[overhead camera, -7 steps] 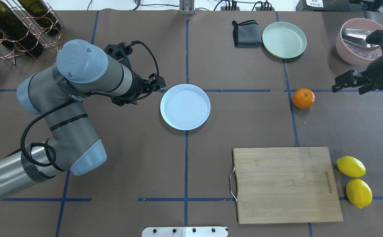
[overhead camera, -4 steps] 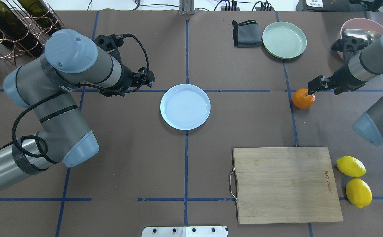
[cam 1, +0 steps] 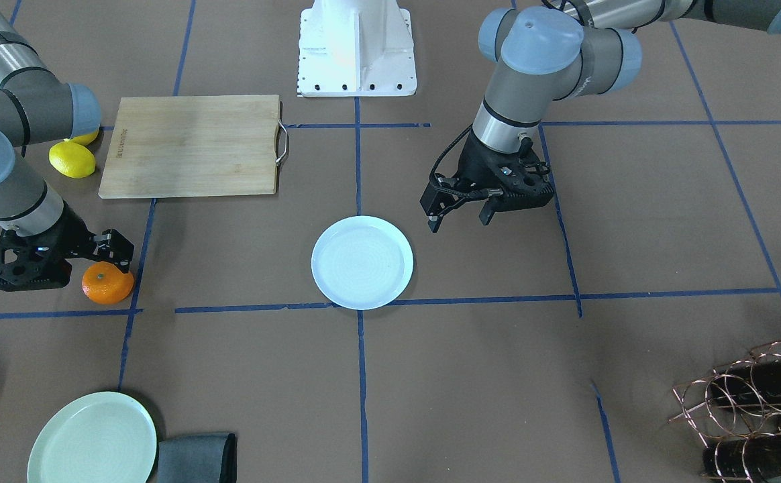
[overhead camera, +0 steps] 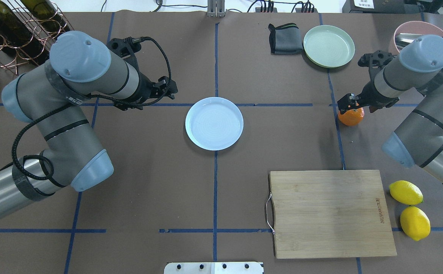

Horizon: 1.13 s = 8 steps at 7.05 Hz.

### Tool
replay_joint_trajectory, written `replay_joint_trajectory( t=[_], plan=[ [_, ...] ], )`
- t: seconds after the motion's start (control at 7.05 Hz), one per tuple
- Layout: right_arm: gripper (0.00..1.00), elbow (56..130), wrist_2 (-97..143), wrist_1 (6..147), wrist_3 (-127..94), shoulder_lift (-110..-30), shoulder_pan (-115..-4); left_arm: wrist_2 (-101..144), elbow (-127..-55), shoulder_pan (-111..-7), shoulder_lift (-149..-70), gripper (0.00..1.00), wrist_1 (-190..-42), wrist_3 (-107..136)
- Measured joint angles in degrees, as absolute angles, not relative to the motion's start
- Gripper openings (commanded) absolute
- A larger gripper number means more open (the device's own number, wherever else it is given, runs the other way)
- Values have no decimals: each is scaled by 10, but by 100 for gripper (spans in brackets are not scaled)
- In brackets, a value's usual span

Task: Pick orange to plate
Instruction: 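Lower the right gripper onto the orange while the left gripper releases the plate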

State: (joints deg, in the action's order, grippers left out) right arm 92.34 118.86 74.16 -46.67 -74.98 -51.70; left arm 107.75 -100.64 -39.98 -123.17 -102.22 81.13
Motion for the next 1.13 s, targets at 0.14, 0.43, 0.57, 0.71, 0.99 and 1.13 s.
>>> replay_joint_trajectory(
  t=[0.14,0.43,0.57,0.71,0.99,1.13],
  plan=[
    [100,914,1187,741,-466,-746,-511,1078,-1006,-400,-1231,100,-1022,811],
    [100,896,1186,742,-464,-736,-504,1078,-1006,-400,-1231,100,-1022,811],
    [100,887,1186,742,-462,-729,-502,1078,-1006,-400,-1231,100,-1022,811],
    [100,883,1186,742,-460,-727,-502,1078,-1006,-400,-1230,100,-1022,811],
    [68,879,1185,742,-459,-727,-502,1078,-1006,-400,-1229,100,-1022,811],
    [22,878,1185,742,-459,-727,-503,1078,-1006,-400,-1228,100,-1023,811]
  ],
)
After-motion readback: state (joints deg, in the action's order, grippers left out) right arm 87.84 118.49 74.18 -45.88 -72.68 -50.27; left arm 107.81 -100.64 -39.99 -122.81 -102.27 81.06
